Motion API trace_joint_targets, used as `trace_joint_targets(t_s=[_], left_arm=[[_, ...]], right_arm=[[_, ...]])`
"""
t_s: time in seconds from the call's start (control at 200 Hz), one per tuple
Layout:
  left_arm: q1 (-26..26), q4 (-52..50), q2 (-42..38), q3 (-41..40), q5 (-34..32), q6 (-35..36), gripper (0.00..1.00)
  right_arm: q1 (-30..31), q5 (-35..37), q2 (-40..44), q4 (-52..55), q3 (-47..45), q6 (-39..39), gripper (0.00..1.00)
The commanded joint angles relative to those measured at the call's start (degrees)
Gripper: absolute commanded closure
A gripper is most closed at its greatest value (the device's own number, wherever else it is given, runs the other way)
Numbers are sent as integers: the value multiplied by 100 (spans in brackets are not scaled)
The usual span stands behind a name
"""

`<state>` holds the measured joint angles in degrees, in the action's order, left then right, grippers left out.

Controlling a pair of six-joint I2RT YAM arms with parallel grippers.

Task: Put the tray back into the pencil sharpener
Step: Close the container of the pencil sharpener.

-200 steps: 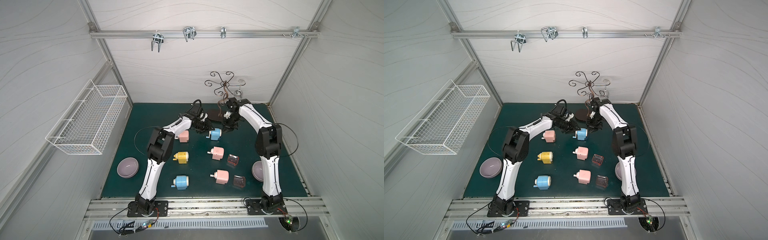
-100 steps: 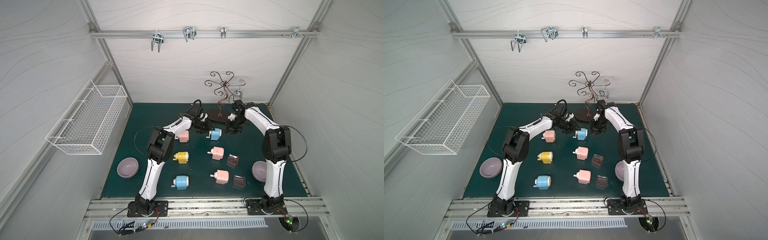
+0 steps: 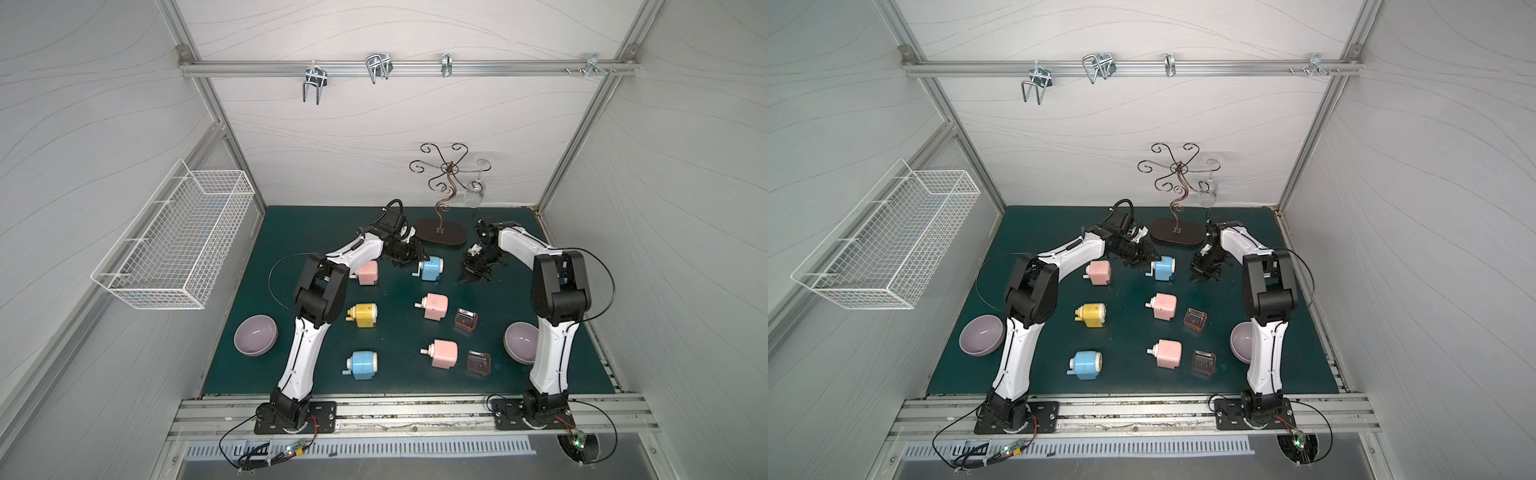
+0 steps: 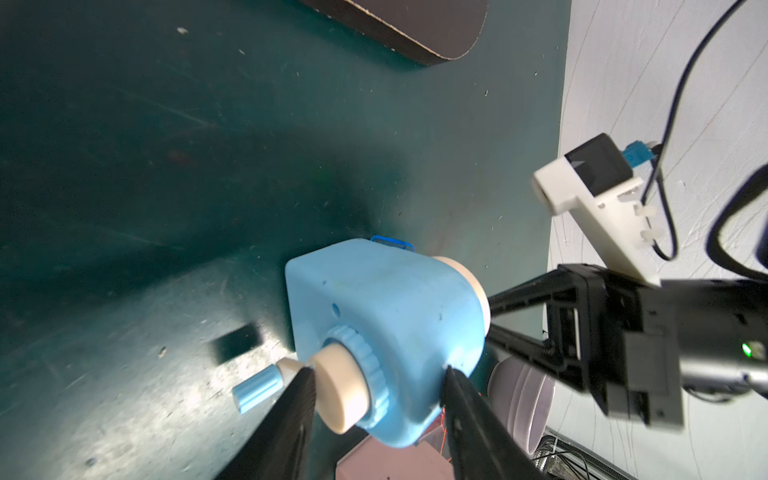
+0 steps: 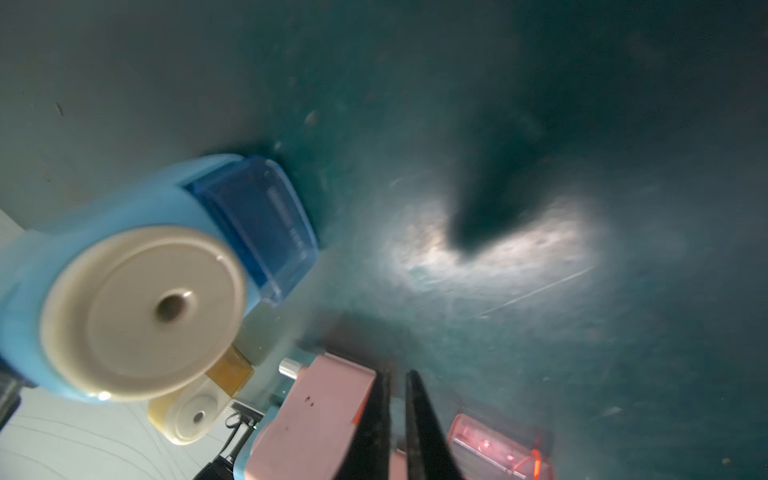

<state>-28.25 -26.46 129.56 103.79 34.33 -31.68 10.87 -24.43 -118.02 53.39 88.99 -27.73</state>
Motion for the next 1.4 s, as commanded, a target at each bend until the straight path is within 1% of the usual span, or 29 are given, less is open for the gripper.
trace_joint_targets(t_s=[0.0,0.04,0.125,0.27,0.62,0.996,1.156,1.396], left_arm=[[-146,-350,373,-105,-137,83,48],[-146,-339,384,-113,-136,83,48],[-154,-326,390,-108,-124,55,48],[-165,-307,408,-111,-118,31,48],[-190,-264,431,-121,-77,-14,48],[-198,-282,434,-121,-87,-11,48],[-205,-291,437,-115,-79,-13,48],[-224,-281,470,-122,-80,-18,48]], right_arm=[[-303,-360,324,-568,-160,-563,95],[-360,-410,272,-662,-163,-671,97],[-420,-457,73,-793,-90,-854,100],[-420,-458,-232,-978,30,-1128,100],[-326,-519,-469,-1756,-167,-1884,100],[60,-721,-746,-2227,-259,-2273,100],[185,-789,-708,-2338,-340,-2349,100],[198,-932,-568,-2511,-469,-2461,100]])
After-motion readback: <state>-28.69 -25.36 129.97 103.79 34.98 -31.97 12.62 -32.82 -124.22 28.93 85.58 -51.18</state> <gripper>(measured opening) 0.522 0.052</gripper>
